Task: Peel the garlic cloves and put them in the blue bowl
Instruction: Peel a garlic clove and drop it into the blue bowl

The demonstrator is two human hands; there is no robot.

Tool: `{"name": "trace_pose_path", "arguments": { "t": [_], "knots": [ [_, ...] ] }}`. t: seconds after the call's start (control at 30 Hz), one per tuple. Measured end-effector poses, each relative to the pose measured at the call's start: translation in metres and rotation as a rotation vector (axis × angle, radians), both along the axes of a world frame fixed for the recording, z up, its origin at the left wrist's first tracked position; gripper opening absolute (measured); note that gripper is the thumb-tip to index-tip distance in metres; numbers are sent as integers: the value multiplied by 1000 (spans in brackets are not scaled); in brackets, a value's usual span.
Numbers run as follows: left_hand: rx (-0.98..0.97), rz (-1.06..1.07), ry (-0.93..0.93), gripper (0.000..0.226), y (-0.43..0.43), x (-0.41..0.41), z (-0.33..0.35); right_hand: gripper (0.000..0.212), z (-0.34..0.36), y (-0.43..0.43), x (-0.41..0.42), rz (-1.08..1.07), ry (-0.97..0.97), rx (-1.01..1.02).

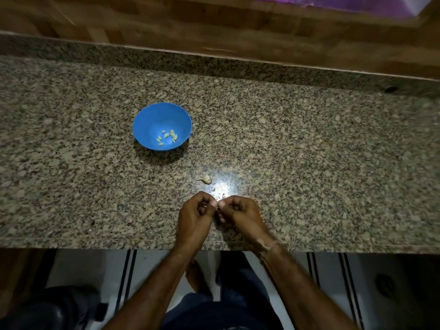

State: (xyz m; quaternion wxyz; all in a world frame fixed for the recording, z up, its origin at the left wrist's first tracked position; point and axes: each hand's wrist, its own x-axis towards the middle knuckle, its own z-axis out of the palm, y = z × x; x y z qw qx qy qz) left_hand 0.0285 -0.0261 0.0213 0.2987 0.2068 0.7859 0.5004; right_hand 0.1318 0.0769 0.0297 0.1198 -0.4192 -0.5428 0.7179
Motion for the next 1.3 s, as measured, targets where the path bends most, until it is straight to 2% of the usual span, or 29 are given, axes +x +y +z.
{"name": "trace_pose_path", "arguments": {
  "t": [0.07,0.17,0.27,0.33,0.4,0.43,0.47,0.53,0.57,0.63,0.7,0.73,0.8,0.83,0.9,1.03,1.07,1.1,1.17,1.2,1.23,1.27,1.3],
  "knots": [
    [-13,2,30,14,1,0,4,22,-3,-1,0,50,-26,97],
    [-41,-18,36,17,3,-3,2,19,-8,2,-3,110,-78,266],
    [-68,-23,46,18,7,-8,5,21,-10,9,-6,174,-89,556],
    [-61,-9,-67,22,11,-11,5,22,-10,14,-11,255,-91,801],
    [-28,13,-198,26,16,-10,9,22,-10,23,-14,317,-112,903],
    [-22,20,-172,27,17,-10,8,23,-13,24,-15,315,-122,887],
    [-49,4,-60,26,19,-9,7,24,-13,24,-15,310,-130,804],
    [-164,-72,207,21,22,-7,6,27,-14,24,-16,297,-178,540],
    [-200,-82,253,20,24,-5,4,27,-15,25,-17,283,-192,433],
    [-239,-121,118,21,28,-6,-1,28,-20,26,-16,257,-148,456],
    [-239,-142,-60,25,33,-9,-4,26,-18,29,-15,261,-173,597],
    [-235,-129,-58,26,35,-9,-4,26,-20,33,-15,282,-189,639],
    [-186,-98,118,25,35,-6,-5,28,-20,35,-19,299,-154,475],
    [-169,-103,214,25,35,-4,-5,28,-18,38,-25,283,-165,288],
    [-194,-156,260,24,39,-5,-7,26,-19,43,-31,255,-200,84],
    [-294,-208,-59,28,48,-18,-4,28,-26,45,-23,265,-197,495],
    [-301,-218,-39,28,50,-18,-2,29,-24,46,-23,262,-177,414],
    [-284,-211,31,26,49,-16,-2,31,-21,47,-26,197,-119,216],
    [-263,-182,271,23,44,-13,-7,32,-20,52,-37,115,-121,-372],
    [-243,-188,342,22,43,-12,-8,33,-20,55,-40,92,-166,-543],
    [-223,-191,374,23,42,-11,-8,34,-18,56,-42,89,-194,-616],
    [-199,-182,365,24,42,-12,-10,35,-15,55,-41,106,-197,-567],
    [-174,-169,319,27,42,-13,-11,36,-14,53,-38,136,-188,-405]
  ]
}}
